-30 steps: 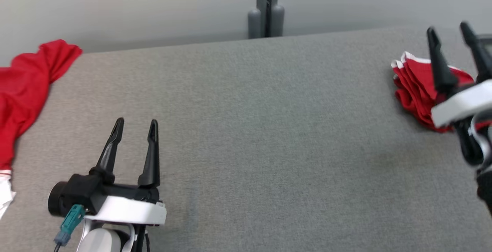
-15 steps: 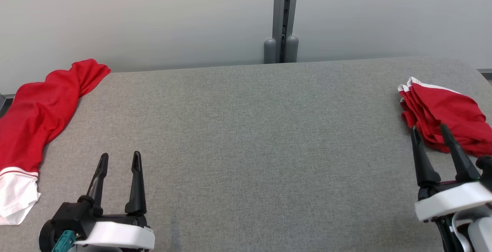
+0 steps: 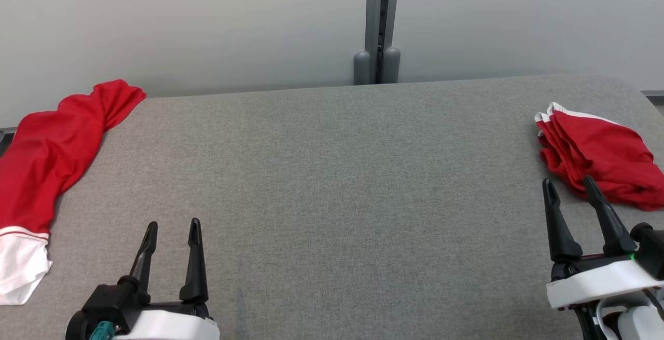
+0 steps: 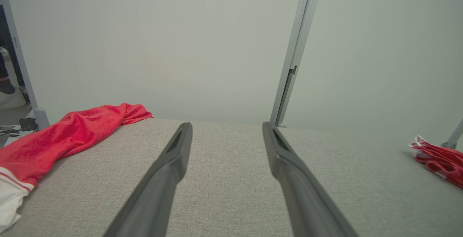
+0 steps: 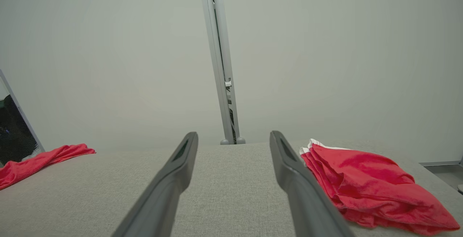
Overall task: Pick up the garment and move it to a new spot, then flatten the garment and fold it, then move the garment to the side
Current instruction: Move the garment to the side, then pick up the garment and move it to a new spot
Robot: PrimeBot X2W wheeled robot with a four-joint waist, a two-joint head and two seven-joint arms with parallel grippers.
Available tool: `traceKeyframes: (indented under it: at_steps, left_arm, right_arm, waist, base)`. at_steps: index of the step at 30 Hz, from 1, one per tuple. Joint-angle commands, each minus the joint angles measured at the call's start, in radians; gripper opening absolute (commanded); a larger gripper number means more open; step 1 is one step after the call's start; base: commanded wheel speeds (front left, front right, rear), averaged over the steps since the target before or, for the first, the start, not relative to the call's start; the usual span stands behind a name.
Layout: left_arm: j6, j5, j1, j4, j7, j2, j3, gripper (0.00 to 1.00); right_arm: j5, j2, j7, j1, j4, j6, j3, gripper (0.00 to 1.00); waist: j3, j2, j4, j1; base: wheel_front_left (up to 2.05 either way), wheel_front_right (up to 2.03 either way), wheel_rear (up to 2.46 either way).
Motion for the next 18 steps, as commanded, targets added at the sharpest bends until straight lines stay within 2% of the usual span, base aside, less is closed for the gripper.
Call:
traceKeyframes:
  at_steps: [1,18]
  left_arm:
    - [0.004,-0.006,-0.004,-0.005,0.000,0.003,-0.003,1.00]
    - [0.017,-0.007,-0.015,-0.004,0.000,0.003,-0.016,1.00]
  right_arm:
    - [-0.010,0.002,-0.004,0.004,-0.012,0.000,-0.005,1.00]
    - [-0.012,0.005,-0.004,0.011,-0.019,0.000,0.010,1.00]
  waist:
    - [0.001,-0.0001,0.003,0.0000]
    - [0.006,-0.0001,0.021,0.0000]
  base:
    - [0.00,0.00,0.00]
    - [0.00,0.00,0.00]
